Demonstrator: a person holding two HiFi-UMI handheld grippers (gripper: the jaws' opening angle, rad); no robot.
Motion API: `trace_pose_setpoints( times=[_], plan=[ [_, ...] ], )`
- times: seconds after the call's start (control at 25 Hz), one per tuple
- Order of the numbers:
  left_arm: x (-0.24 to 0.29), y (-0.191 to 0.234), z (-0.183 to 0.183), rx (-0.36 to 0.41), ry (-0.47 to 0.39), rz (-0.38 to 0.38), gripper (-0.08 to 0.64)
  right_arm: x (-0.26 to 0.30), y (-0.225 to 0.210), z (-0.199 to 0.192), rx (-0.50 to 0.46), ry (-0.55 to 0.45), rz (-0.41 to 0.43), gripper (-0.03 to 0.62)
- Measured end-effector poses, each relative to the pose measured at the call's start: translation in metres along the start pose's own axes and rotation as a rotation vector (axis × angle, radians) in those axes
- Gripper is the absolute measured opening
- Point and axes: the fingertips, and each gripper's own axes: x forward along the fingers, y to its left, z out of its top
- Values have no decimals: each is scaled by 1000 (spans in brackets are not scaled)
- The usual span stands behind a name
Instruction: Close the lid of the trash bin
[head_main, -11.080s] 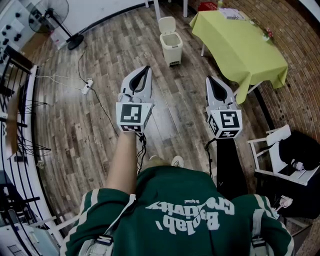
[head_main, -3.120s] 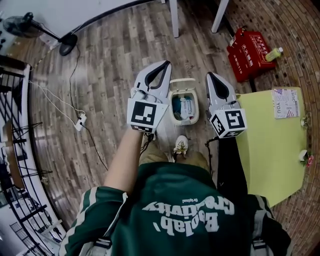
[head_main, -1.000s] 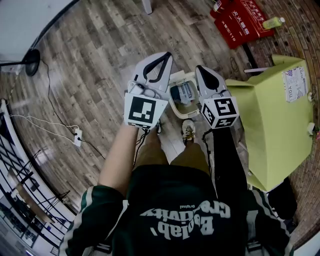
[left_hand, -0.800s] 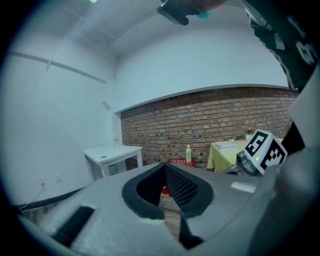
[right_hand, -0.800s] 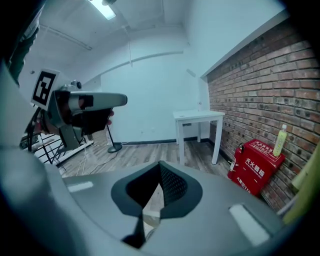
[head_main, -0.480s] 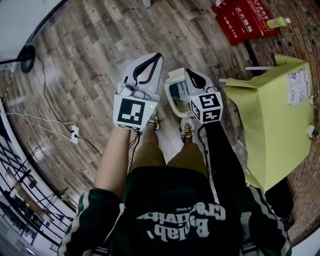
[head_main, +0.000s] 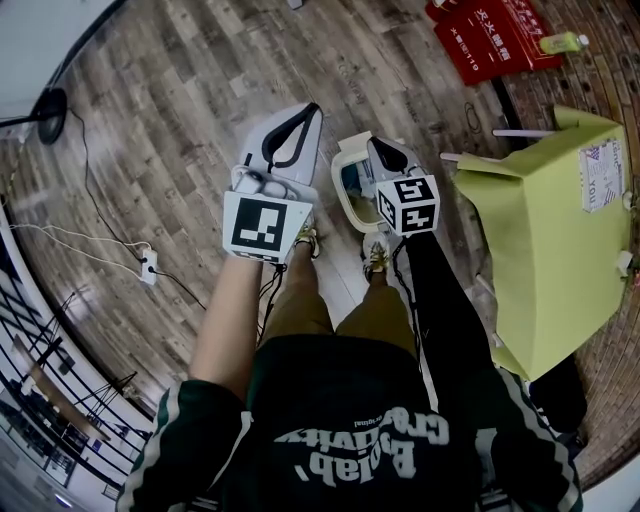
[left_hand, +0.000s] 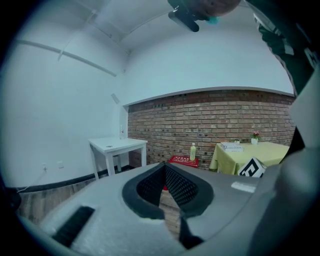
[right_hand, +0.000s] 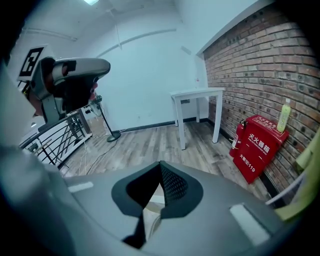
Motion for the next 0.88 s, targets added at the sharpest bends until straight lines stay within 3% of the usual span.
trace_pose_setpoints(
  times=[0.88],
  plan=[
    [-22, 12, -28, -18, 19, 45, 5, 61, 17, -69, -7, 263, 45, 2]
  ],
)
